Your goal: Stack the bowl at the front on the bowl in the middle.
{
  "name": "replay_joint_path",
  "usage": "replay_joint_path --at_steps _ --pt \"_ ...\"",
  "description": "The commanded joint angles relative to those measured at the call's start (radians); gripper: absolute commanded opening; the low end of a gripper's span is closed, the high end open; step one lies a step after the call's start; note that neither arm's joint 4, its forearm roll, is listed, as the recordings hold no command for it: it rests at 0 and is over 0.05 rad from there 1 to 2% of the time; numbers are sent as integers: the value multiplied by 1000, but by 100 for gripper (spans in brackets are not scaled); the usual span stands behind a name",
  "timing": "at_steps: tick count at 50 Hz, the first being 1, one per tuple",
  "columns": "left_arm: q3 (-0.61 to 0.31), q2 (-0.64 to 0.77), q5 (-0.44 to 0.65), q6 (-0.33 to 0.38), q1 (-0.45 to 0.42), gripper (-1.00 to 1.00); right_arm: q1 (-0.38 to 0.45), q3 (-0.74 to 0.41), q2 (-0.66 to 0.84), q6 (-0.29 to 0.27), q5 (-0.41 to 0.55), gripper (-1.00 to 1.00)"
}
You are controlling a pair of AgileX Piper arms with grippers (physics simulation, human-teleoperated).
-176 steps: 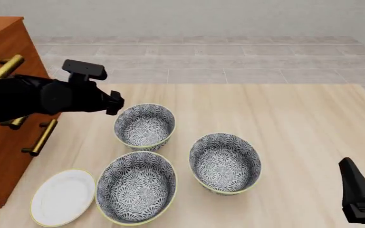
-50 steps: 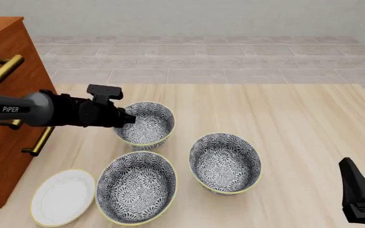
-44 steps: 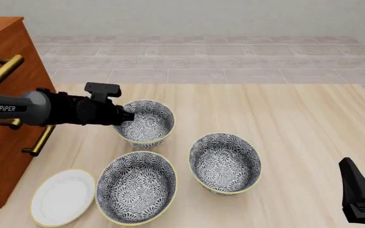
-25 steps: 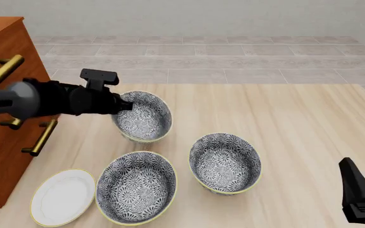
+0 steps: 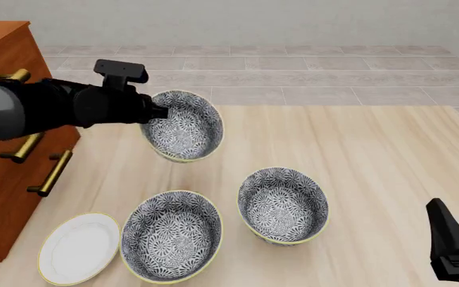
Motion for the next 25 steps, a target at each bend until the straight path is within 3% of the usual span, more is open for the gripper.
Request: replay_joint_path --at_steps 1,25 --pt "-22 -47 15 -42 -26 -100 1 0 1 0 0 100" --pt "34 -141 27 -104 -161 -100 1 0 0 -1 0 100"
